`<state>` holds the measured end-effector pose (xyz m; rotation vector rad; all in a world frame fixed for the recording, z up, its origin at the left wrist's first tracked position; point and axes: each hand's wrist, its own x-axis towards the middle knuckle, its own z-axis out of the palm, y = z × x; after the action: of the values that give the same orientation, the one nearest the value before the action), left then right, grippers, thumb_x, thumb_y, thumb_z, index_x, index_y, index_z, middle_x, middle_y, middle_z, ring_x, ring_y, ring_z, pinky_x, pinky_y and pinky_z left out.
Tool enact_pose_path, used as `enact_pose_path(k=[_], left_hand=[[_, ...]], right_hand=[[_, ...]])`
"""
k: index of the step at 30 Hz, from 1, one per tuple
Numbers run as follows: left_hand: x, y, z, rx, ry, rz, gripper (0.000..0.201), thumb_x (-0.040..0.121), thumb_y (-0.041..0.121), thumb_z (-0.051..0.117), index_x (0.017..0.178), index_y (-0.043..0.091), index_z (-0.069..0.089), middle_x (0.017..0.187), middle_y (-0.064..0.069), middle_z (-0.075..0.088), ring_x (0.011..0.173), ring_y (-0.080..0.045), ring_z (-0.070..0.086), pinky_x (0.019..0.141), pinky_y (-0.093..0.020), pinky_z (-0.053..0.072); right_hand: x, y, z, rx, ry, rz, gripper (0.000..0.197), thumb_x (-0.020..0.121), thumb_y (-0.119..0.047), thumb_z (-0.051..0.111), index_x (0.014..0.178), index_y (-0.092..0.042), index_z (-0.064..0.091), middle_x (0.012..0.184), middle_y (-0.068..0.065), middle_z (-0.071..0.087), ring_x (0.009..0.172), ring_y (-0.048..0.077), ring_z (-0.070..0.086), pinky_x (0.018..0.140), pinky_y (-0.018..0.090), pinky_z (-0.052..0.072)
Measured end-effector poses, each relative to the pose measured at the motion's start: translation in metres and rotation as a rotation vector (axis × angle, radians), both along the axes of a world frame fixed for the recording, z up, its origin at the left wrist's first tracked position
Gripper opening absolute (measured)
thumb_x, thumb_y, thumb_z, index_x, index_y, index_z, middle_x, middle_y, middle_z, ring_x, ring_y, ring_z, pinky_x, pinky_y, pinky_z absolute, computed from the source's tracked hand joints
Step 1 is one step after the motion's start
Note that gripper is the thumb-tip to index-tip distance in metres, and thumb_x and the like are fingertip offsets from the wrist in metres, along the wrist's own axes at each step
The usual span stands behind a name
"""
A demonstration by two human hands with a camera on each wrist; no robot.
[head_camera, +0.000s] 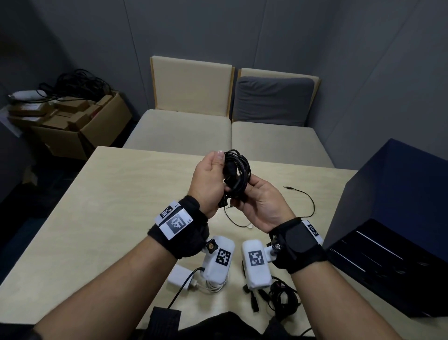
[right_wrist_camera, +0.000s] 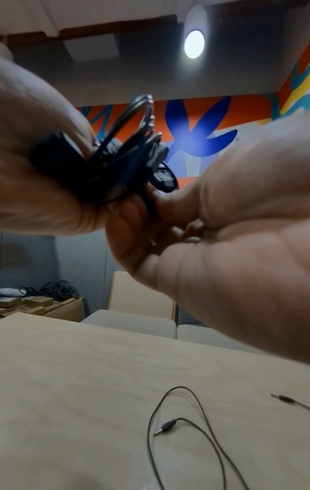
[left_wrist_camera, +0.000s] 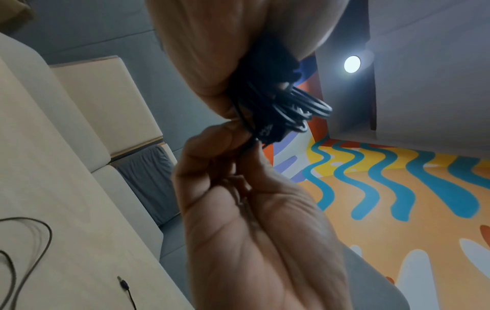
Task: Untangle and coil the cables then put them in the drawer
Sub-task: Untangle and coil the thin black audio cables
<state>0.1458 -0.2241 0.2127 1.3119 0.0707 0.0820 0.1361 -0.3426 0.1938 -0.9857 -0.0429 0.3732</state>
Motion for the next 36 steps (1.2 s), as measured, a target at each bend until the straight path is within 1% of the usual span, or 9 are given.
enact_pose_path(k=[6,11,15,21,24,26,29,33,36], left_hand=[[0.001,-0.002,-0.006,0.048,-0.031,-0.002,0.030,0.104,0.022,0.035,0.085,0.008,0.053,0.061,0.001,0.051,0.038,-0.004,0.040,0.035,-0.017,0.032],[0.005,-0.001,-0.005,0.011,-0.013,-0.020,0.030,0.104,0.023,0.034,0.096,0.002,0.054,0.066,-0.005,0.053,0.037,-0.004,0.041,0.035,-0.018,0.033],[0.004,-0.001,-0.006,-0.051,0.023,-0.056,0.030,0.104,0.025,0.033,0.091,0.008,0.055,0.071,-0.011,0.055,0.044,-0.010,0.048,0.040,-0.019,0.039],[0.008,-0.004,-0.009,-0.021,0.021,-0.052,0.032,0.104,0.025,0.035,0.077,0.015,0.048,0.056,0.005,0.054,0.046,-0.012,0.045,0.039,-0.018,0.034],[0.011,-0.002,-0.008,0.030,0.020,-0.038,0.031,0.104,0.028,0.035,0.078,0.016,0.047,0.051,0.011,0.053,0.046,-0.015,0.043,0.040,-0.018,0.030],[0.013,0.000,-0.009,0.105,0.009,-0.007,0.030,0.104,0.028,0.035,0.078,0.016,0.045,0.051,0.011,0.054,0.046,-0.015,0.047,0.038,-0.018,0.031],[0.015,0.002,-0.014,0.228,-0.032,0.039,0.030,0.103,0.026,0.036,0.077,0.016,0.045,0.064,0.002,0.049,0.057,-0.021,0.050,0.039,-0.021,0.035],[0.017,0.000,-0.017,0.405,-0.081,0.066,0.028,0.102,0.026,0.038,0.079,0.012,0.045,0.065,-0.003,0.045,0.051,-0.016,0.044,0.036,-0.027,0.037],[0.018,-0.003,-0.014,0.477,-0.116,0.073,0.028,0.102,0.025,0.039,0.075,0.018,0.043,0.066,0.000,0.048,0.055,-0.015,0.045,0.050,-0.031,0.042]], right_hand=[[-0.002,-0.003,-0.005,-0.036,0.034,0.038,0.024,0.098,0.003,0.036,0.098,-0.004,0.059,0.077,0.006,0.072,0.070,0.014,0.066,0.057,0.022,0.049],[0.000,-0.001,-0.005,-0.045,0.043,0.012,0.024,0.098,0.003,0.038,0.097,-0.006,0.060,0.077,0.006,0.072,0.070,0.013,0.067,0.056,0.022,0.047],[0.002,-0.001,-0.007,-0.128,0.029,-0.051,0.022,0.096,-0.001,0.044,0.098,-0.011,0.063,0.076,0.005,0.071,0.070,0.014,0.063,0.056,0.022,0.045],[0.004,-0.003,-0.005,-0.108,0.043,-0.089,0.020,0.095,-0.001,0.045,0.091,-0.010,0.063,0.076,0.003,0.072,0.069,0.013,0.067,0.055,0.021,0.042],[0.003,-0.002,-0.006,-0.168,0.063,-0.099,0.013,0.096,-0.004,0.048,0.098,-0.011,0.059,0.082,0.009,0.071,0.066,0.017,0.058,0.056,0.024,0.046],[0.005,-0.010,-0.005,-0.287,0.023,-0.221,0.010,0.095,-0.005,0.052,0.101,-0.013,0.054,0.092,0.011,0.065,0.062,0.017,0.053,0.058,0.029,0.047],[0.008,-0.024,0.009,-0.681,-0.299,-0.459,0.018,0.088,-0.008,0.064,0.097,-0.022,0.058,0.087,0.001,0.056,0.067,0.012,0.051,0.063,0.028,0.045],[-0.001,-0.009,0.034,-1.156,-0.696,-0.182,0.030,0.076,-0.018,0.076,0.103,-0.023,0.066,0.089,-0.001,0.058,0.070,0.010,0.050,0.073,0.025,0.047],[-0.003,0.003,0.038,-1.531,-0.722,-0.109,0.034,0.083,-0.022,0.069,0.115,-0.018,0.059,0.103,0.001,0.054,0.092,0.019,0.054,0.082,0.037,0.047]])
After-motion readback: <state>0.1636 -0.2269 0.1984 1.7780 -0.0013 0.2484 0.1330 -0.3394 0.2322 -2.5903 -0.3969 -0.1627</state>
